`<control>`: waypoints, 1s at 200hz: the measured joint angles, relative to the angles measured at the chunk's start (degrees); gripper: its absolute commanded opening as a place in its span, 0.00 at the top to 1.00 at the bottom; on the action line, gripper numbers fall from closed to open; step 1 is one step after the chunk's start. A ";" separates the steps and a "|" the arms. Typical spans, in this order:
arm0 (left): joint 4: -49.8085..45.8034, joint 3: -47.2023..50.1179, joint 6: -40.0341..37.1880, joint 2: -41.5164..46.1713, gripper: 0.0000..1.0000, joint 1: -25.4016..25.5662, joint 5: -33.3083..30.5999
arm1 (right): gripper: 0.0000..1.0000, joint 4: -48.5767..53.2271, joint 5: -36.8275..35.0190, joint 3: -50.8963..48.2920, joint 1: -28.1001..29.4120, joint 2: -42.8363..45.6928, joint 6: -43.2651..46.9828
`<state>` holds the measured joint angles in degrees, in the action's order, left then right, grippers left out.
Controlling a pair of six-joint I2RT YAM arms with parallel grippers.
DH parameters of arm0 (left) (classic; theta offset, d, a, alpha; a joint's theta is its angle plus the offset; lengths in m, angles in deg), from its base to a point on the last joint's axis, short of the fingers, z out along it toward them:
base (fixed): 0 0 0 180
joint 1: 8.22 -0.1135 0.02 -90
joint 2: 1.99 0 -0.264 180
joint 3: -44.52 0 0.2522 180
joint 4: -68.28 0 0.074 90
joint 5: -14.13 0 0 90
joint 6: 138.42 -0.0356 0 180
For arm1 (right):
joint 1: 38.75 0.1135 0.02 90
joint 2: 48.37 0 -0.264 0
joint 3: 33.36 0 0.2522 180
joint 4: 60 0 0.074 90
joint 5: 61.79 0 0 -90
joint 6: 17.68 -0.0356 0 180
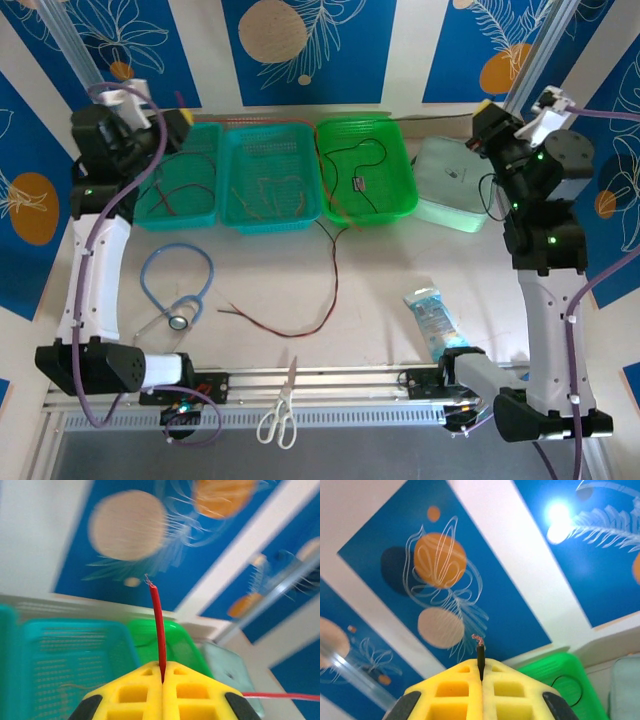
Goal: Untangle the cables
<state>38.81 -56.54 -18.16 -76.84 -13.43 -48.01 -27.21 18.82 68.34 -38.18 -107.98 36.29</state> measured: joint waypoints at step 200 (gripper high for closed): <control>17.42 -7.80 27.58 -5.53 1.00 -22.34 -11.76 | 1.00 4.15 1.51 14.19 -24.94 -5.64 -6.64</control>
<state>56.23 -64.35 9.43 -82.37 -35.77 -59.77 -23.06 20.33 82.53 -63.11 -113.62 29.64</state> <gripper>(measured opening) 0.060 0.049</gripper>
